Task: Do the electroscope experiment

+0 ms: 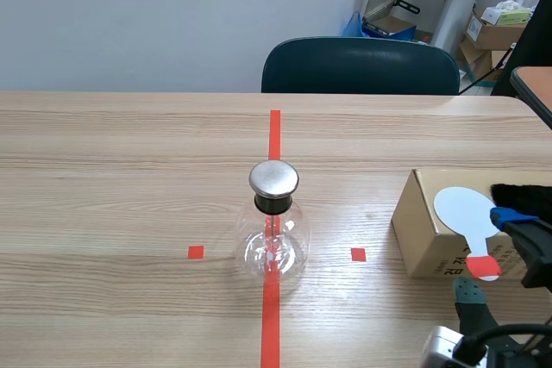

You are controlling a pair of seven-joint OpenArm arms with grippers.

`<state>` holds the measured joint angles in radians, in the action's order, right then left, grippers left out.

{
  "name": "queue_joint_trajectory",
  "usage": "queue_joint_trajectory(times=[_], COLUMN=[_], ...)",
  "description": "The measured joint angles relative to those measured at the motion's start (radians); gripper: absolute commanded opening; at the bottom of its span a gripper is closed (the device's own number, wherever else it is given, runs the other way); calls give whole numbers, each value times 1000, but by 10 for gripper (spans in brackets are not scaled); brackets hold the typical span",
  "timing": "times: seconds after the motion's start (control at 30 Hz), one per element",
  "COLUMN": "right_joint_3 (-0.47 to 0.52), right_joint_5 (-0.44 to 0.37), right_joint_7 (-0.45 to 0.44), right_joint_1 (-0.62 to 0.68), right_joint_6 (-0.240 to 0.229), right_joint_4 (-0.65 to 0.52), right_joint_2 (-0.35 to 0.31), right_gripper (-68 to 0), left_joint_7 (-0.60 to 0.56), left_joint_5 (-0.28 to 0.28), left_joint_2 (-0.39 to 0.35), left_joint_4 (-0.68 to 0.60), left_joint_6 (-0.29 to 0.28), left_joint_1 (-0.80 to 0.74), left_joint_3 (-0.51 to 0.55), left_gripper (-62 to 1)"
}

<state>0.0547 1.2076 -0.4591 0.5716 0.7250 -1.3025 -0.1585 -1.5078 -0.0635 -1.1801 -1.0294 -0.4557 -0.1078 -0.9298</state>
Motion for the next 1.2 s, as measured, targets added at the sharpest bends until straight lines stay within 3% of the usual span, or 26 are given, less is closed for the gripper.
queue_joint_trajectory(times=[0.13,0.27,0.43,0.53,0.63,0.8,0.9,0.97,1.07,1.2], right_joint_3=[0,0,0,0,-1,-1,-1,-1,-1,-1], right_joint_5=[0,-9,-208,-304,-417,-633,-788,-898,-1061,-1247], right_joint_7=[0,-6,-67,-84,-87,-107,-108,-89,-42,53], right_joint_1=[0,8,84,180,277,390,418,417,403,372], right_joint_6=[0,0,-16,-180,-355,-576,-703,-756,-792,-848], right_joint_4=[0,0,-66,-209,-349,-499,-574,-621,-687,-758], right_joint_2=[0,0,-2,-16,-26,-30,-60,-105,-190,-285], right_gripper=[4,4,4,4,4,4,4,4,4,4], left_joint_7=[0,4,74,174,242,333,413,492,570,584], left_joint_5=[-2,-67,-178,-229,-274,-325,-326,-320,-305,-305], left_joint_2=[0,0,10,37,79,157,210,245,279,282], left_joint_4=[0,0,0,0,0,0,-19,-59,-153,-286], left_joint_6=[0,0,0,10,29,29,29,29,33,33], left_joint_1=[0,0,0,-19,-87,-212,-272,-304,-365,-491], left_joint_3=[0,0,0,36,142,373,516,588,671,789], left_gripper=[-217,-217,-217,-217,-217,-217,-217,-217,-217,-217])
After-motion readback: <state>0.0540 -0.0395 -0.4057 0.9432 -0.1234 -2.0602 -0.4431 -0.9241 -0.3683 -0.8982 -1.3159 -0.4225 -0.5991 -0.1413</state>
